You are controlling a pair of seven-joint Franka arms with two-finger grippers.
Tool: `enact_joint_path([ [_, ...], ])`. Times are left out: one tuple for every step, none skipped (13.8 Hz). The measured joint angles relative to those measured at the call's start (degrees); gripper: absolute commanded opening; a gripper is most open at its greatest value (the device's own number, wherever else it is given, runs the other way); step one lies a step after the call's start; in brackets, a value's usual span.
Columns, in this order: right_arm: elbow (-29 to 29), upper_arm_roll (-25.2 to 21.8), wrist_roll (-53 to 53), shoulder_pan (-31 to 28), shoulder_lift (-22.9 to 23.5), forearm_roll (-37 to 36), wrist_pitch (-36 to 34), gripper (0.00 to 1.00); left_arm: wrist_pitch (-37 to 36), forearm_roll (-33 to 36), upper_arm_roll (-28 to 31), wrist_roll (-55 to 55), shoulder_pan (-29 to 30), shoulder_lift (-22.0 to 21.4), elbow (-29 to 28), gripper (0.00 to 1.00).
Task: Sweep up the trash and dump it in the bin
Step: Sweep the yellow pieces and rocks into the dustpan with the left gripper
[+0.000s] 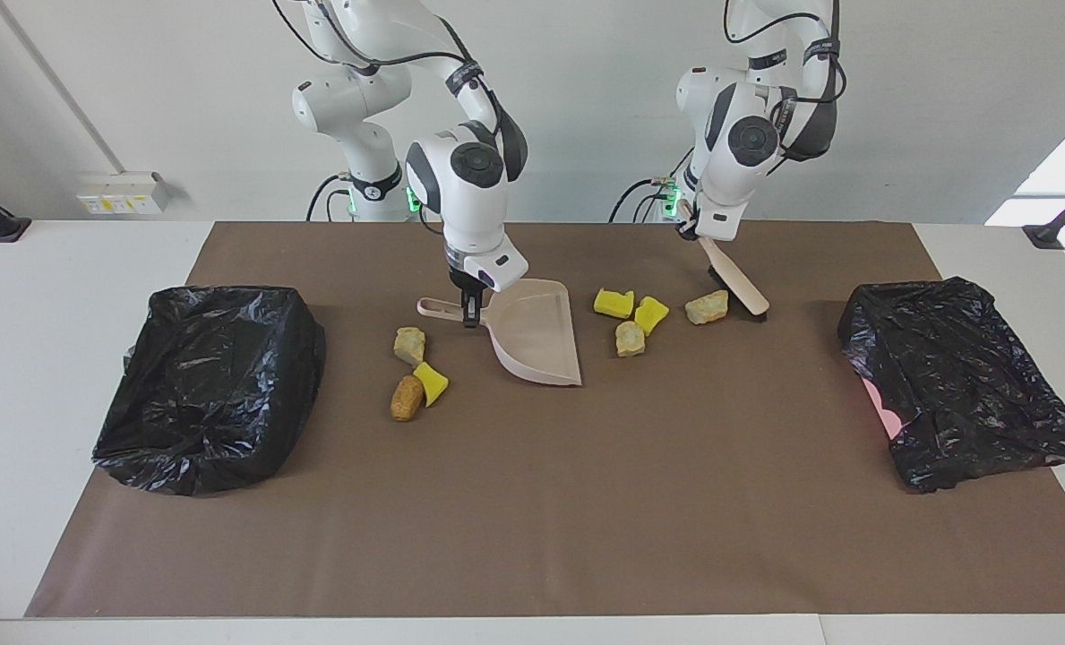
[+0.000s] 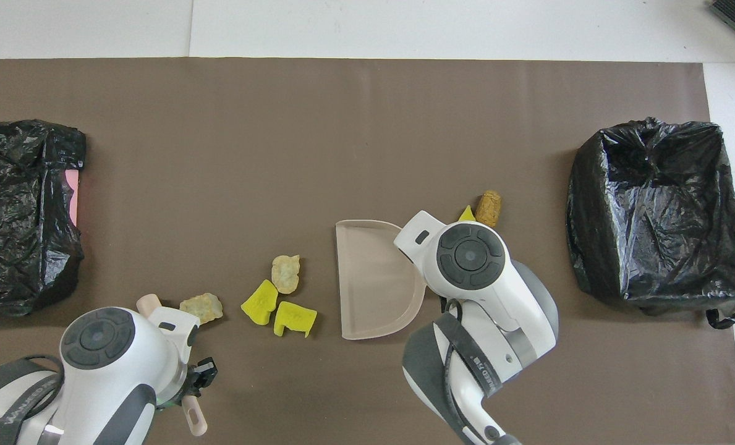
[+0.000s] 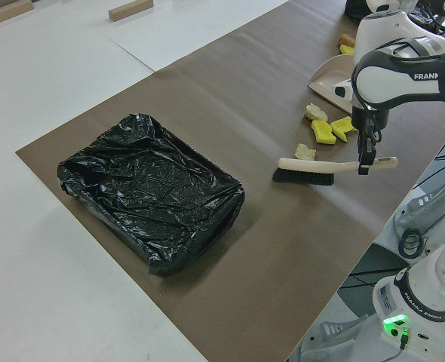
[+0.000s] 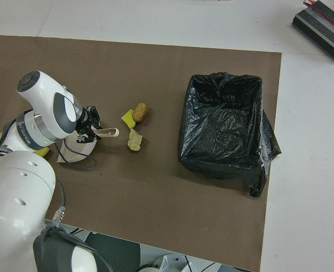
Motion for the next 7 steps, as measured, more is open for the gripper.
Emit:
enact_joint_path([
  [-0.4,0.0,0.4,0.4,0.4,-0.2,0.7,0.00,1.9,-1.3,0.0,-0.2,-2.3,0.4,0.0,0.00],
  [-0.5,0.0,0.6,0.6,0.7,-0.5,1.0,0.00,4.4,-3.2,-0.1,-0.4,-4.4,1.0,-0.1,0.00],
  [-0.5,0.0,0.6,0.6,0.7,-0.6,1.1,0.00,6.9,-4.7,-0.2,-0.5,-6.3,1.9,-0.1,0.00],
  [-0.5,0.0,0.6,0.6,0.7,-0.6,1.1,0.00,9.2,-5.5,-0.2,-0.6,-7.9,3.1,-0.1,0.00],
  [-0.5,0.0,0.6,0.6,0.7,-0.6,1.1,0.00,11.3,-6.3,-0.2,-0.7,-9.2,4.5,0.0,0.00],
  [-0.5,0.0,0.6,0.6,0.7,-0.6,1.1,0.00,13.4,-7.8,-0.2,-0.7,-10.2,5.9,0.3,0.00],
  [-0.5,0.0,0.6,0.6,0.7,-0.6,1.1,0.00,15.2,-9.1,-0.2,-0.4,-10.8,7.1,0.9,0.00],
])
